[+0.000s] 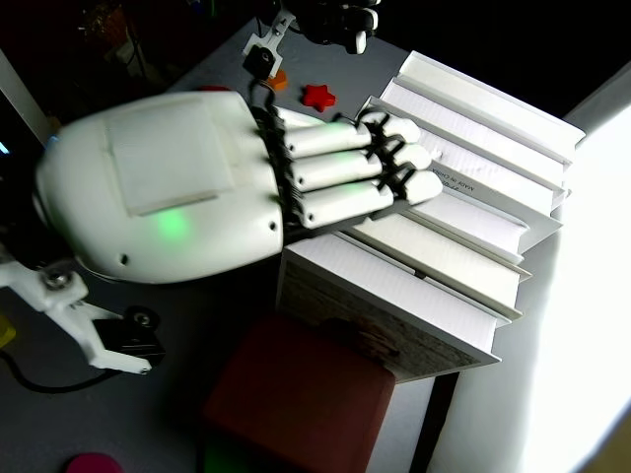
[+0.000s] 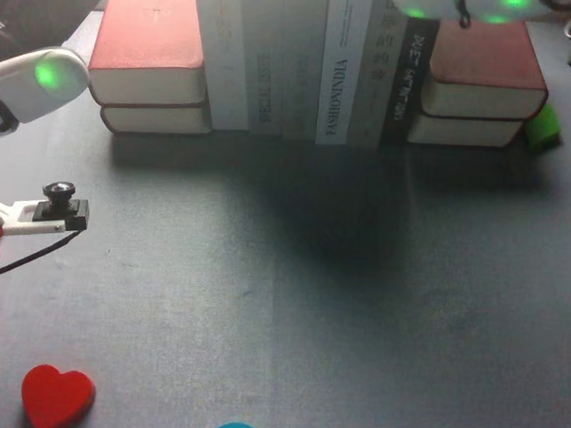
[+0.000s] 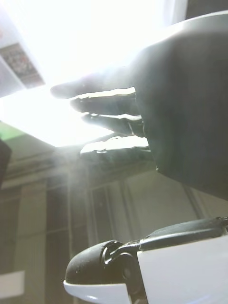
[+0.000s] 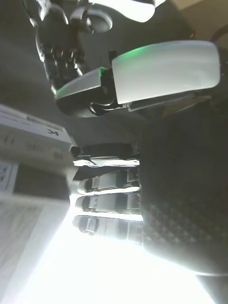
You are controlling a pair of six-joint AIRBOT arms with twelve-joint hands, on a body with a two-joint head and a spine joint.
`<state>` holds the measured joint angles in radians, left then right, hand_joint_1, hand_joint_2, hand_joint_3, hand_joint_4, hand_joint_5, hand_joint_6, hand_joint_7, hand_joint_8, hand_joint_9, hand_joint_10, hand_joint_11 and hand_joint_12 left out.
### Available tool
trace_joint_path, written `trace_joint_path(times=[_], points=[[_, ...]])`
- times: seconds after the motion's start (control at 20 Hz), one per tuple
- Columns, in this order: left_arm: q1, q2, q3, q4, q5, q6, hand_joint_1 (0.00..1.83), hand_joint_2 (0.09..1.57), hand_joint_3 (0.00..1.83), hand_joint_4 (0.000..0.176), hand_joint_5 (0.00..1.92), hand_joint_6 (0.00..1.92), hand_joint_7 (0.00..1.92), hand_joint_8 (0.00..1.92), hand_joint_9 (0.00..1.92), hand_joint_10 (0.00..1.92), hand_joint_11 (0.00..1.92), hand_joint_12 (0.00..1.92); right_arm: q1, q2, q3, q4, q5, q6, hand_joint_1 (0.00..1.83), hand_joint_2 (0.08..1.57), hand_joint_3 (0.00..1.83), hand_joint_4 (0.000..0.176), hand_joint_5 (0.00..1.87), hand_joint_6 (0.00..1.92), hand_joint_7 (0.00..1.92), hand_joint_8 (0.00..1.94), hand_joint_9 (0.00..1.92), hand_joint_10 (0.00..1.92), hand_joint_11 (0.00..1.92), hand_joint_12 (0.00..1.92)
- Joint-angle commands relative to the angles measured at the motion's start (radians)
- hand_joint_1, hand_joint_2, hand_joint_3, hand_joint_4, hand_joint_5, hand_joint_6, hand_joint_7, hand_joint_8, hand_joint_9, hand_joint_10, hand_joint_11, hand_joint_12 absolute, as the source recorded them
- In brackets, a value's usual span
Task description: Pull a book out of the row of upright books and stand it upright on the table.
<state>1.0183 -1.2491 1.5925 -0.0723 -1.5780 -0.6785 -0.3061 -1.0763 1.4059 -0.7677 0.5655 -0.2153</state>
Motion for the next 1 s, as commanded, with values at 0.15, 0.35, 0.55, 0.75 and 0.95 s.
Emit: trace_joint_path(times=[0.15,0.35,0.55,0.75,0.95], points=[[0.016,-0.002,-0.012,-0.051,-0.126,-0.008,0.90,0.95,0.00,0.158,0.27,0.00,0.00,0.00,0.05,0.00,0.00,0.43,0.004,0.071,-0.106,0.008,0.136,-0.051,0.49,1.14,0.00,0.152,0.50,0.00,0.00,0.00,0.00,0.00,0.00,0.00],[0.025,-0.003,-0.014,-0.058,-0.131,-0.008,0.89,0.97,0.00,0.150,0.25,0.00,0.00,0.00,0.00,0.00,0.00,0.39,0.001,0.112,-0.159,-0.016,0.165,-0.052,0.32,1.18,0.00,0.176,0.42,0.00,0.00,0.00,0.00,0.00,0.00,0.00],[0.032,-0.005,-0.016,-0.065,-0.134,-0.008,0.92,0.93,0.00,0.119,0.24,0.00,0.00,0.00,0.06,0.01,0.00,0.43,0.011,0.130,-0.181,-0.008,0.208,-0.051,0.22,1.17,0.00,0.122,0.51,0.02,0.00,0.00,0.00,0.00,0.00,0.00],[0.032,-0.009,-0.014,-0.063,-0.132,-0.008,0.90,0.92,0.00,0.131,0.24,0.00,0.00,0.00,0.03,0.00,0.00,0.49,0.111,0.130,-0.185,-0.072,0.192,-0.051,0.24,1.19,0.01,0.112,0.48,0.00,0.00,0.00,0.00,0.00,0.00,0.00],[0.022,-0.017,-0.006,-0.052,-0.129,-0.008,0.86,0.95,0.00,0.157,0.24,0.01,0.00,0.00,0.02,0.00,0.00,0.49,0.135,0.115,-0.144,-0.082,0.140,-0.066,0.26,1.22,0.01,0.052,0.47,0.00,0.00,0.00,0.00,0.00,0.00,0.00]])
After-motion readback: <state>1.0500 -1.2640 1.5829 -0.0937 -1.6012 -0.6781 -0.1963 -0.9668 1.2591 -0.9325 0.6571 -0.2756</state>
